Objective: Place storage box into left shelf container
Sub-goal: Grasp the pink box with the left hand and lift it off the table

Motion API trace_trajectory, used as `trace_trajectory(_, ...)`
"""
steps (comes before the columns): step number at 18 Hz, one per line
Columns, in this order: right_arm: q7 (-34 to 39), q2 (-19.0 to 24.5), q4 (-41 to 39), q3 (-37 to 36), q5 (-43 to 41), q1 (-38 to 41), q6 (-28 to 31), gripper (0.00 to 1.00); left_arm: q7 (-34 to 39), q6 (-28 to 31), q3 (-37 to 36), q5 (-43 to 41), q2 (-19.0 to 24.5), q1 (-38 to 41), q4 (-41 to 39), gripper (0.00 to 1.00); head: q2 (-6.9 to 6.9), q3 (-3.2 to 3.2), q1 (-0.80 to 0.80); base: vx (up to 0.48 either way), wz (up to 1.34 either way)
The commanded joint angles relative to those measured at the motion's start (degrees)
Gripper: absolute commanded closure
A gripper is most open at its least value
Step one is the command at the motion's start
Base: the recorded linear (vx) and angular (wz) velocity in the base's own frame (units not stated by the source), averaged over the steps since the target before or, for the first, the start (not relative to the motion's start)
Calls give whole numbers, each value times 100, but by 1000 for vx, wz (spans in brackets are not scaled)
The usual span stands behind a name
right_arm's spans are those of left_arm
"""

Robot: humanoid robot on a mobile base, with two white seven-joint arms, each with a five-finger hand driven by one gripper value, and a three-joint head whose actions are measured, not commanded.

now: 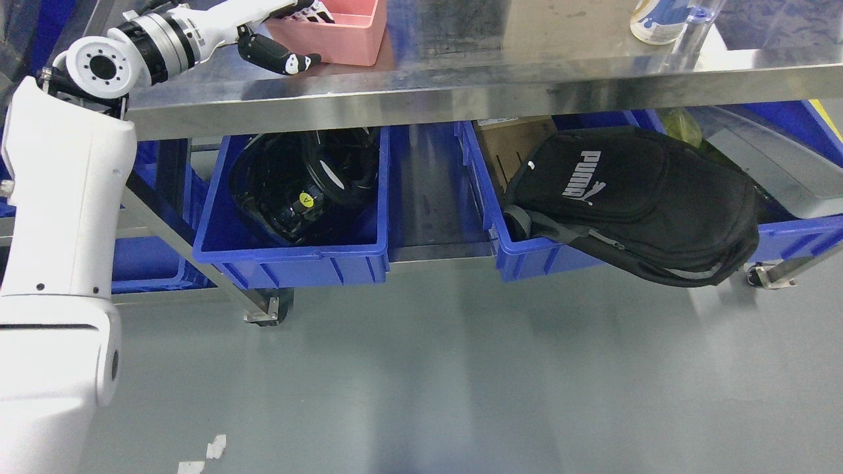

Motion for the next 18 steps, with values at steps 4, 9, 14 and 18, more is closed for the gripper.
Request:
trace_trajectory(4, 4, -100, -100, 0, -123, -26, 0, 0, 37, -392, 2416, 1156, -1121, 231, 558, 100, 0, 0, 0, -7, 52)
trace_trajectory(9, -5, -100, -100, 0, -123, -18, -9, 0, 37, -375, 3026, 2467, -1349, 608, 497, 100, 0, 0, 0, 2, -33)
trace_trajectory(14, -5, -100, -100, 0, -123, -26, -9, 0, 45, -366, 3140, 3950, -1349, 898, -81, 100, 0, 0, 0, 3, -18)
trace_trajectory(18, -5, -100, -100, 0, -123, -26, 0, 0, 124, -86, 2992, 5303, -1349, 1776, -1600, 100, 0, 0, 0, 0, 0)
